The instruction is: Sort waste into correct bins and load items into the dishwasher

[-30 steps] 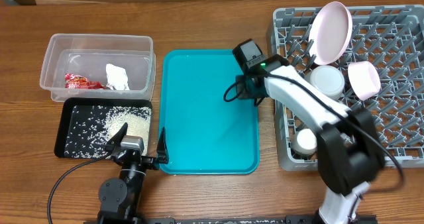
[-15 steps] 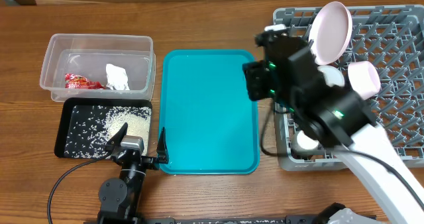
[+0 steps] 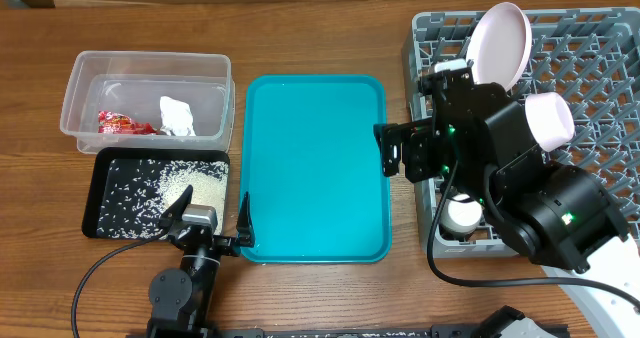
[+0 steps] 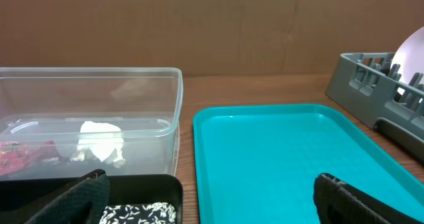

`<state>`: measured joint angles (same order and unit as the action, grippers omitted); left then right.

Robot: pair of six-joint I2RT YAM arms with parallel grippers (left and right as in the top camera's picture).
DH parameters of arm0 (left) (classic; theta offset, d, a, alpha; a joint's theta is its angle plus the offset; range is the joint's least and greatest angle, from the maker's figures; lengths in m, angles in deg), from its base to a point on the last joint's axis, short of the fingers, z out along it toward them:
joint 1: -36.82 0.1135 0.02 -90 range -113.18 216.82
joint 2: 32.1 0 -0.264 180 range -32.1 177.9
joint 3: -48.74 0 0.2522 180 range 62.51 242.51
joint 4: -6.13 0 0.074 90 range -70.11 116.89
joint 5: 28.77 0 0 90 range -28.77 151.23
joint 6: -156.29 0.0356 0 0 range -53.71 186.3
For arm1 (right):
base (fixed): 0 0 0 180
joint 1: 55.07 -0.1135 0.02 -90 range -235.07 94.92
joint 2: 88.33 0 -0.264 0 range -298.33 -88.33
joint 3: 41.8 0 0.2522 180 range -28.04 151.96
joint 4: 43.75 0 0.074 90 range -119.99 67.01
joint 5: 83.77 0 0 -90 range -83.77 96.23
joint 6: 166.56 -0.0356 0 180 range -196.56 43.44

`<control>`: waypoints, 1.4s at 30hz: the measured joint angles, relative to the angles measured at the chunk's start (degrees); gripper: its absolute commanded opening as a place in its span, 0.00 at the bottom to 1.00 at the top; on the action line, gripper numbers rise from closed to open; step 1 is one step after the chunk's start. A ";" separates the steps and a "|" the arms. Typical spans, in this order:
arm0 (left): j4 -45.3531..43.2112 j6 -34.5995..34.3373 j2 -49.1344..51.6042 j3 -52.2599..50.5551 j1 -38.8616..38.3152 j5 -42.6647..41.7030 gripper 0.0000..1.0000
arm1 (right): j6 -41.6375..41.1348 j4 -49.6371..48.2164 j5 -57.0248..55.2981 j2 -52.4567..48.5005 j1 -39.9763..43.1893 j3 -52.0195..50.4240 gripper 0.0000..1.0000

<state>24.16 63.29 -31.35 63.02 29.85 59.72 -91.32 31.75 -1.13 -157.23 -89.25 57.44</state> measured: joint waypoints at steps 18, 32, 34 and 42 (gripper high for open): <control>0.00 0.00 0.00 0.00 0.00 0.00 1.00 | 5.16 1.44 -10.29 21.90 5.40 -0.35 1.00; 0.04 0.00 0.00 0.00 0.00 0.00 1.00 | 12.44 -18.80 -2.19 45.59 22.29 -38.07 1.00; 0.00 0.00 0.00 0.00 0.00 0.00 1.00 | 12.50 -20.48 -1.57 49.42 22.60 -43.85 1.00; 0.02 0.00 0.00 -0.02 0.00 0.00 1.00 | 12.87 -30.08 -0.50 61.42 22.88 -61.16 1.00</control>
<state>24.19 63.29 -31.35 63.00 29.85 59.72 -78.45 1.67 -1.63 -95.81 -66.36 -3.72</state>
